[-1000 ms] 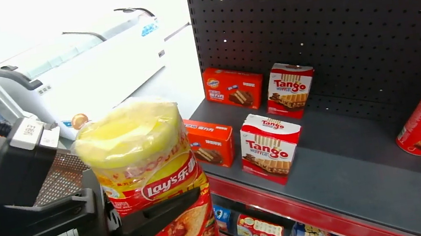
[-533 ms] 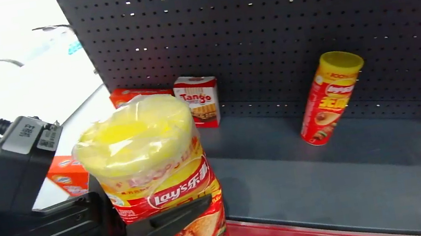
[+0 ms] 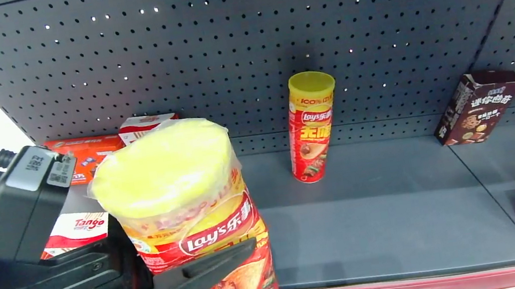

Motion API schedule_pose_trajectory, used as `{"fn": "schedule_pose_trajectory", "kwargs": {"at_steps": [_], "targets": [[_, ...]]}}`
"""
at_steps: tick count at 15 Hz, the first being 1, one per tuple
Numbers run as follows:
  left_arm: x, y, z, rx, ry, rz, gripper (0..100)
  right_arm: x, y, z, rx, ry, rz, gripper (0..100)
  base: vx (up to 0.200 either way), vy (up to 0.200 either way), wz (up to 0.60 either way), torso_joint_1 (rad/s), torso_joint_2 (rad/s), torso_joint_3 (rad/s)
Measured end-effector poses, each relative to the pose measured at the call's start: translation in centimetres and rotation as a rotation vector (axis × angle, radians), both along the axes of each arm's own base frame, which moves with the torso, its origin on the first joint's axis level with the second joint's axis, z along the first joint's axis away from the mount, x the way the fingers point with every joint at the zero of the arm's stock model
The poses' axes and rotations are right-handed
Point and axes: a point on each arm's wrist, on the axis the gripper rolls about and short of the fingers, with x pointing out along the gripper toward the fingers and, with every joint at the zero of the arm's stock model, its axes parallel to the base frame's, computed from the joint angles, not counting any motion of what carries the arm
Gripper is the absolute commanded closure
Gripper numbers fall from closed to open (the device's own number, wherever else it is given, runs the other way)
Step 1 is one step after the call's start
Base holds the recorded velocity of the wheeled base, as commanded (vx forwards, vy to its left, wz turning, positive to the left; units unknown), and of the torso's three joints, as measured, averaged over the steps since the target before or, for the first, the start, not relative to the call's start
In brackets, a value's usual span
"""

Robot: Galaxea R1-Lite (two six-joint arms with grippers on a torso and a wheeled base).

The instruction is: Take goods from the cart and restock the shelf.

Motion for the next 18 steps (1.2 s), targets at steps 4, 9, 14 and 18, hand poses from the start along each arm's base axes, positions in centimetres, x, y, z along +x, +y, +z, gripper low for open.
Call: {"fn": "schedule_pose_trajectory", "kwargs": {"at_steps": [4,9,14,18], "targets": [[0.1,0.1,0.0,0.000,0.000,0.005,100,0.0,0.0,0.0,0.000,0.000,0.000,0,0.000,0.000,-0.15,-0.002,0.00,0.002],[0.4,0.4,-0.4,0.007,0.013,0.028,100,0.0,0.0,0.0,0.000,0.000,0.000,0,0.000,0.000,0.00,0.000,0.00,0.000],[1.2,1.7,-1.7,0.034,0.050,0.111,100,0.0,0.0,0.0,0.000,0.001,0.001,0,0.000,0.000,-0.24,0.001,0.00,-0.002],[0.5,2.7,-3.2,0.063,0.089,0.137,100,0.0,0.0,0.0,-0.001,0.002,0.001,0,0.000,0.000,0.00,0.000,0.00,0.000]]}}
